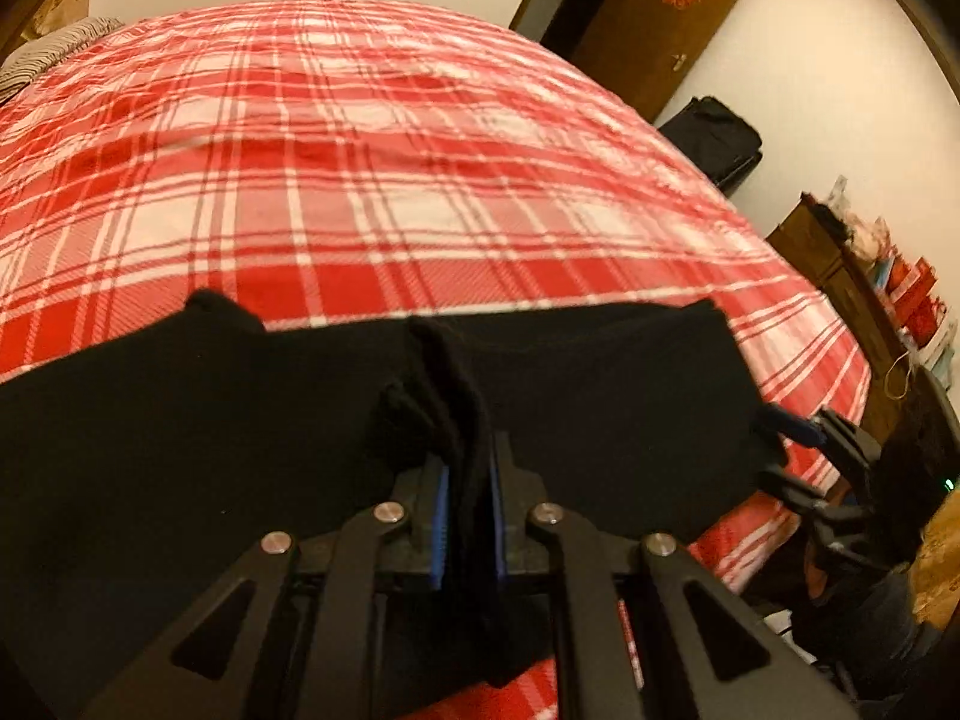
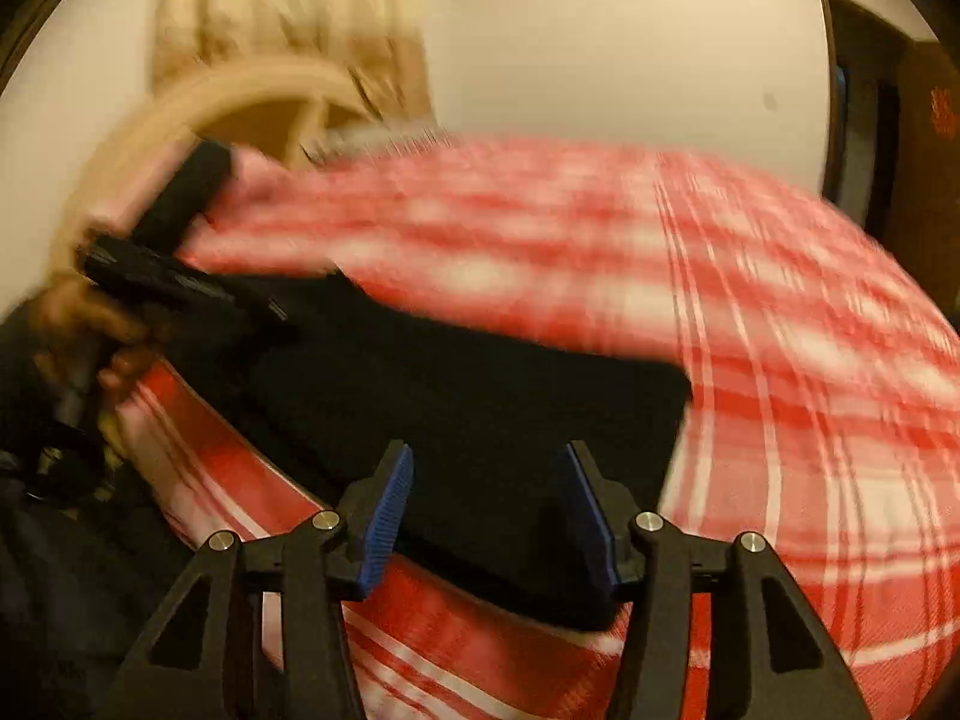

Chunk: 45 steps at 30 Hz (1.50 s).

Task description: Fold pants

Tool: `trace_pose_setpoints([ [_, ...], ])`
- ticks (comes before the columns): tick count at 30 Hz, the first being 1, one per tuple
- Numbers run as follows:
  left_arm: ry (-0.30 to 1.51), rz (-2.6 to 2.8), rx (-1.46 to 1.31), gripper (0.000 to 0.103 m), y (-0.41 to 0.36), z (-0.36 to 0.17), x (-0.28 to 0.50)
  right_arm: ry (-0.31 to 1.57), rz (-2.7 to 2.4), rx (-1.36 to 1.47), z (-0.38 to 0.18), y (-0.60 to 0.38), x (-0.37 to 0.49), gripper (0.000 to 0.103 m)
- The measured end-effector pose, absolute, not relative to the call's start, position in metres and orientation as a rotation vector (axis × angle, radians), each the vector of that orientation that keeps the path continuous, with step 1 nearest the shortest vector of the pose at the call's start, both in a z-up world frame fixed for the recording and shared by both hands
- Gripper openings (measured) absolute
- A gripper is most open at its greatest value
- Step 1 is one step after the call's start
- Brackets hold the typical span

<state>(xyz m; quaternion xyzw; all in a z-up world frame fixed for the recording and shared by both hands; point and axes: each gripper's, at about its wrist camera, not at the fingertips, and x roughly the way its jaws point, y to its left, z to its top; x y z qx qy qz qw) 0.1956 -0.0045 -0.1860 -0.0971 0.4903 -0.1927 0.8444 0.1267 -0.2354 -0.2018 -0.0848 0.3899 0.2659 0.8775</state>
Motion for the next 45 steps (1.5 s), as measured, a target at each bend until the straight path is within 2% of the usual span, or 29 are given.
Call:
trace_pose_setpoints([
  [2,1.020,-0.400,-0.186,0.019,-0.007,-0.191,0.196,0.800,0.561,-0.179,-0.206,-0.238,0.127,0.054],
  [5,1.002,-0.409,-0.159,0.023,-0.011,-0.191,0.195,0.801,0.562,-0.218,-0.205,-0.234,0.126,0.054],
  [9,1.000,-0.407,-0.145,0.025,-0.007,-0.184,0.192,0.778,0.556,-0.226,-0.201,-0.235,0.123,0.054],
  [10,0.979,-0.397,-0.129,0.030,-0.004,-0.177,0.189,0.770,0.555,-0.228,-0.197,-0.233,0.121,0.054],
  [11,0.966,-0.385,-0.116,0.046,-0.002,-0.172,0.186,0.758,0.558,-0.227,-0.192,-0.230,0.120,0.054],
  [12,0.945,-0.367,-0.099,0.055,0.001,-0.167,0.183,0.737,0.579,-0.222,-0.183,-0.225,0.119,0.054],
  [13,0.918,-0.346,-0.075,0.070,0.005,-0.162,0.179,0.725,0.597,-0.222,-0.178,-0.221,0.118,0.054],
  [14,0.890,-0.311,-0.026,0.077,0.008,-0.157,0.175,0.714,0.618,-0.226,-0.174,-0.215,0.118,0.054],
  [22,0.884,-0.204,0.058,0.077,0.035,-0.158,0.166,0.683,0.844,-0.368,-0.179,-0.116,0.119,0.055],
  [28,0.911,-0.163,0.037,0.077,0.056,-0.168,0.162,0.782,0.878,-0.443,-0.216,-0.069,0.128,0.056],
  [31,0.922,-0.145,0.025,0.077,0.066,-0.173,0.162,0.763,0.888,-0.448,-0.214,-0.068,0.123,0.064],
  [39,0.914,-0.073,0.040,0.077,0.096,-0.173,0.150,0.724,0.894,-0.378,-0.189,-0.090,0.110,0.064],
  [45,0.870,0.086,0.038,0.077,0.159,-0.170,0.132,0.708,0.868,-0.339,-0.183,-0.109,0.103,0.064],
])
